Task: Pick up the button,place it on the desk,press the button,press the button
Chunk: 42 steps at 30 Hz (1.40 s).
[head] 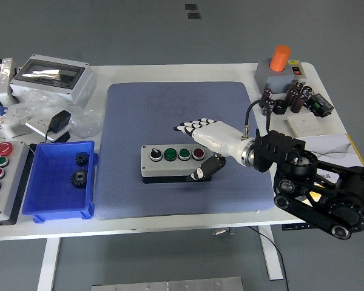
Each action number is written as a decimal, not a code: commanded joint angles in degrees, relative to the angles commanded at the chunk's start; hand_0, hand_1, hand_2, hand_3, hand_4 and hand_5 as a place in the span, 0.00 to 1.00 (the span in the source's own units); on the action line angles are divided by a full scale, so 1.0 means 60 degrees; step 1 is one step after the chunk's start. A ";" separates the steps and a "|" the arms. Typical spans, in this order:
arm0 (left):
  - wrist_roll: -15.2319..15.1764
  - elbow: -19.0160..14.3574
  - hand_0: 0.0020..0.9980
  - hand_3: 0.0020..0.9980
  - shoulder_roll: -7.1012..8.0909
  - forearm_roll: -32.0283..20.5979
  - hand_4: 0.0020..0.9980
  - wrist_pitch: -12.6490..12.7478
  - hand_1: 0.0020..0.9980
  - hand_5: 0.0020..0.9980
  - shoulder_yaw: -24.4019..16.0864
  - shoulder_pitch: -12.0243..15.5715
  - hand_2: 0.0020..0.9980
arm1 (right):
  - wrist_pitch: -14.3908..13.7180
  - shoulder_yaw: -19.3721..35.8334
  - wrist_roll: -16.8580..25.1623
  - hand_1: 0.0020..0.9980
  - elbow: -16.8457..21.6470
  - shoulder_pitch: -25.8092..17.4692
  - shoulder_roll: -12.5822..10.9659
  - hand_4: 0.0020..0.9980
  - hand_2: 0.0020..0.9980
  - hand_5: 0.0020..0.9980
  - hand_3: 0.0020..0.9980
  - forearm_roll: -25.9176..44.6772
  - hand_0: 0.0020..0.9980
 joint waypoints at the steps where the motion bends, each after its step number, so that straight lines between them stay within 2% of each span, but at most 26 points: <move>1: -0.0001 0.0000 0.73 0.59 0.0000 0.0004 0.53 -0.0001 0.75 0.16 -0.0002 -0.0003 0.59 | -0.0080 -0.0102 -0.0012 1.00 -0.0149 0.0002 0.0078 1.00 1.00 0.41 1.00 -0.0046 1.00; 6: -0.0001 0.0000 0.73 0.59 0.0003 0.0007 0.53 -0.0003 0.75 0.16 -0.0003 0.0000 0.59 | -0.0719 -0.0526 0.0038 1.00 -0.0713 -0.0010 0.0316 1.00 1.00 0.41 1.00 -0.0191 1.00; 11: -0.0009 0.0000 0.73 0.59 0.0009 0.0012 0.52 -0.0005 0.75 0.14 -0.0002 0.0000 0.59 | -0.1496 -0.0710 0.0234 1.00 -0.0853 -0.0025 0.0385 1.00 1.00 0.41 1.00 -0.0202 1.00; 12: -0.0012 0.0000 0.73 0.59 0.0010 0.0015 0.52 -0.0007 0.75 0.14 -0.0002 -0.0002 0.59 | -0.1583 -0.0735 0.0261 1.00 -0.0863 -0.0026 0.0394 1.00 1.00 0.41 1.00 -0.0198 1.00; 13: -0.0017 0.0000 0.73 0.59 0.0012 0.0008 0.52 -0.0009 0.75 0.14 0.0008 -0.0005 0.59 | -0.1651 -0.0769 0.0278 0.88 -0.0876 -0.0028 0.0403 0.99 0.89 0.28 1.00 -0.0191 0.86; 18: -0.0022 0.0000 0.73 0.59 0.0014 0.0032 0.52 -0.0018 0.75 0.14 -0.0004 -0.0005 0.59 | -0.1744 -0.0894 0.0304 0.88 -0.0932 -0.0056 0.0438 0.99 0.89 0.28 1.00 -0.0192 0.86; 19: -0.0021 0.0000 0.73 0.59 0.0014 0.0033 0.52 -0.0018 0.75 0.14 -0.0005 0.0001 0.59 | -0.1749 -0.0912 0.0305 0.62 -0.0942 -0.0063 0.0445 0.93 0.64 0.19 0.88 -0.0191 0.48; 24: -0.0014 0.0000 0.73 0.59 0.0011 0.0050 0.52 -0.0021 0.75 0.14 -0.0015 0.0024 0.59 | -0.1775 -0.1009 0.0311 0.62 -0.1006 -0.0080 0.0489 0.93 0.64 0.19 0.88 -0.0125 0.48; 25: -0.0014 0.0000 0.73 0.59 0.0010 0.0054 0.52 -0.0022 0.75 0.14 -0.0017 0.0026 0.59 | -0.1787 -0.1033 0.0314 0.57 -0.1021 -0.0083 0.0500 0.89 0.60 0.15 0.81 -0.0099 0.42; 27: -0.0018 0.0000 0.73 0.59 0.0007 0.0060 0.52 -0.0026 0.75 0.14 -0.0017 0.0023 0.59 | -0.1907 -0.1100 0.0321 0.57 -0.1057 -0.0104 0.0522 0.89 0.60 0.15 0.81 -0.0049 0.42; 36: -0.0034 0.0000 0.73 0.59 0.0022 0.0040 0.52 -0.0018 0.75 0.14 -0.0005 0.0022 0.59 | -0.2980 -0.1221 0.0247 0.57 -0.1276 -0.0245 0.0578 0.89 0.60 0.16 0.81 0.0265 0.42; 37: -0.0033 0.0000 0.73 0.59 0.0024 0.0035 0.52 -0.0015 0.75 0.14 -0.0002 0.0028 0.59 | -0.3105 -0.1191 0.0208 0.42 -0.1302 -0.0259 0.0587 0.68 0.44 0.10 0.56 0.0333 0.29; 42: -0.0019 0.0000 0.73 0.59 0.0026 0.0030 0.52 -0.0008 0.75 0.14 0.0000 0.0061 0.59 | -0.4016 -0.0517 -0.0278 0.42 -0.1508 -0.0264 0.0725 0.68 0.44 0.10 0.56 0.0890 0.29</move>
